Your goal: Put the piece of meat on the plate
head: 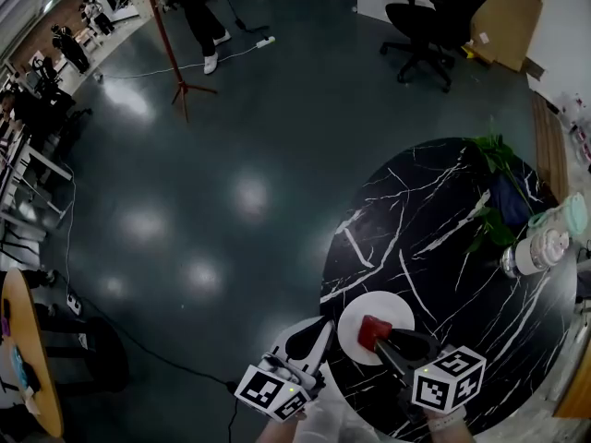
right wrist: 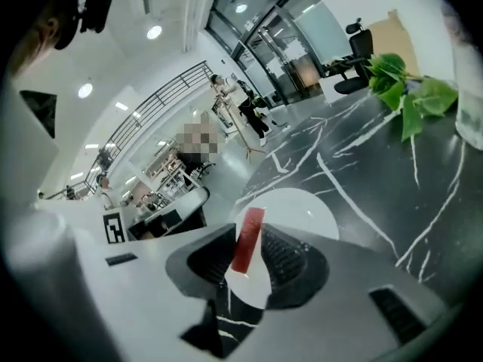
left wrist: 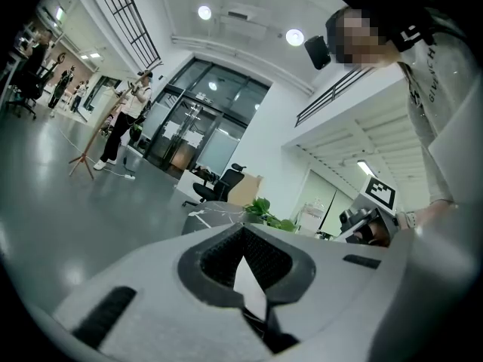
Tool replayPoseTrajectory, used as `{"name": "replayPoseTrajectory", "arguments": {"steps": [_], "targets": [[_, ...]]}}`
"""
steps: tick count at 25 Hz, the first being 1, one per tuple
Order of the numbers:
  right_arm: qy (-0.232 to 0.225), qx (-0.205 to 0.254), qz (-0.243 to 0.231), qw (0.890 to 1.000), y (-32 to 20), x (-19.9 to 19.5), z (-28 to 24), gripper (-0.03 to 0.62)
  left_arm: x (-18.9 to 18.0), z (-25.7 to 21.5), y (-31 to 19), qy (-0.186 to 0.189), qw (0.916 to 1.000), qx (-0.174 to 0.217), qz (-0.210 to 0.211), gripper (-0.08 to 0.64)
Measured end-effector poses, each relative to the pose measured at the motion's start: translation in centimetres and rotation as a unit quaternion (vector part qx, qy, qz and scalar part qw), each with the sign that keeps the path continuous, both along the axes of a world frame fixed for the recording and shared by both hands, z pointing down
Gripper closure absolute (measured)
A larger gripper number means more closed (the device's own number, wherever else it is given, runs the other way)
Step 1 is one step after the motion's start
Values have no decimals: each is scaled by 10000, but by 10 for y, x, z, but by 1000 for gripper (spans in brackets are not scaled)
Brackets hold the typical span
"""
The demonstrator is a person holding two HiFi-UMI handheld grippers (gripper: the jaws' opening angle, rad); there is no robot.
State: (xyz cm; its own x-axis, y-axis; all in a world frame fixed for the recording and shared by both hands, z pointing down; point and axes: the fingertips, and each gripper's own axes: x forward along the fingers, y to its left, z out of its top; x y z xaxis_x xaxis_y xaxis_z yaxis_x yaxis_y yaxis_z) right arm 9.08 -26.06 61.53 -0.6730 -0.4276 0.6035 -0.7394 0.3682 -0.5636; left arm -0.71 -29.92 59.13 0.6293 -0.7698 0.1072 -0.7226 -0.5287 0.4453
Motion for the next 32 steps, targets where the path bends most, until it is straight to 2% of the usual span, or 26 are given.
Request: {"name": "replayPoseTrajectory", "arguments": {"steps": [4,8,20,23,27,30,32], "targets": [[321,289,-172,9989,-3,1,-2,506,-1,1,2,20,10000,-31,-7,552],[662,625,-148,9957,-7,7,-5,492,-3,2,2,50,10000,-34,-24,552],[762,908,-64,9929,-5,12,-13,482,-7,-4,6,138,9999,-6,-93,552],[635,975,-68,9932,-2,10,-19,474,-6,-10,7,134,9999,32,-73,552],[151,899,-91,9958,5,1,-33,474,-3,-22,10,132,9999,76,-14,552],[-37,964,-102,9953,11,-3,-47,477,3,-36,15,123,9998,130,100,552],[-94,1024,-26,9947,15,-2,-58,502,8,-47,20,135,9996,154,202,552]]}}
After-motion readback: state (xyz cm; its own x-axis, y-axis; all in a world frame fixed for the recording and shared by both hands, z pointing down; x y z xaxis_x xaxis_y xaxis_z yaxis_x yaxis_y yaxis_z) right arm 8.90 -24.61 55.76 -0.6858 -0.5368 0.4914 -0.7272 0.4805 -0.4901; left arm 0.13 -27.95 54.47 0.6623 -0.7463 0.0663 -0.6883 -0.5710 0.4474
